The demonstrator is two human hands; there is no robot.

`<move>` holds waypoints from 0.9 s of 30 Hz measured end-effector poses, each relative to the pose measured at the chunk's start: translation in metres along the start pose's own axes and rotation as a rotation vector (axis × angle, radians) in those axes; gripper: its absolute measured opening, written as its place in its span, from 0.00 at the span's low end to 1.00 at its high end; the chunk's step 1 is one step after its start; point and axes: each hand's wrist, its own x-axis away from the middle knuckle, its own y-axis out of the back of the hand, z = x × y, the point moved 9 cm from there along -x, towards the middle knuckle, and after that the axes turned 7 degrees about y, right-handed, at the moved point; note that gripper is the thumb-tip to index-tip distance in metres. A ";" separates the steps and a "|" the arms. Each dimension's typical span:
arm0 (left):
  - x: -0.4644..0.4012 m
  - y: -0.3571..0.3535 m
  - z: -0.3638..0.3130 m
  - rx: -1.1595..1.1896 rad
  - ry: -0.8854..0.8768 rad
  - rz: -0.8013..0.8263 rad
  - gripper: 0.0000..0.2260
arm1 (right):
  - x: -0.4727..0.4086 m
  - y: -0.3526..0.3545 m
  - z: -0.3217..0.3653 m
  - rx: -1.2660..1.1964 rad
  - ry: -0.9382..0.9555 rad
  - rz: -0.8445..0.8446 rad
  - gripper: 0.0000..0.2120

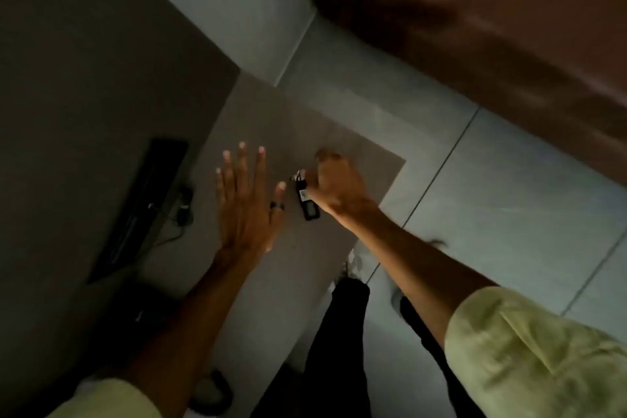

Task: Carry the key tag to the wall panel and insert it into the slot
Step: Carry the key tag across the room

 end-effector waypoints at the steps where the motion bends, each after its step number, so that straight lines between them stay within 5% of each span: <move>1: -0.001 -0.009 0.004 0.003 0.006 0.005 0.32 | -0.004 -0.010 0.000 0.008 -0.012 0.001 0.17; 6: -0.004 -0.029 0.009 0.037 0.019 -0.035 0.32 | -0.014 -0.041 0.012 0.125 0.035 0.005 0.22; 13: 0.001 -0.002 -0.017 0.127 0.026 -0.074 0.31 | -0.004 -0.022 0.003 0.187 0.026 0.024 0.08; 19: 0.014 0.082 -0.069 0.179 -0.035 -0.196 0.32 | 0.037 0.105 0.005 0.120 0.122 -0.161 0.06; 27: 0.025 0.290 -0.203 0.246 -0.250 -0.458 0.33 | 0.138 0.346 0.043 0.121 0.280 -0.453 0.10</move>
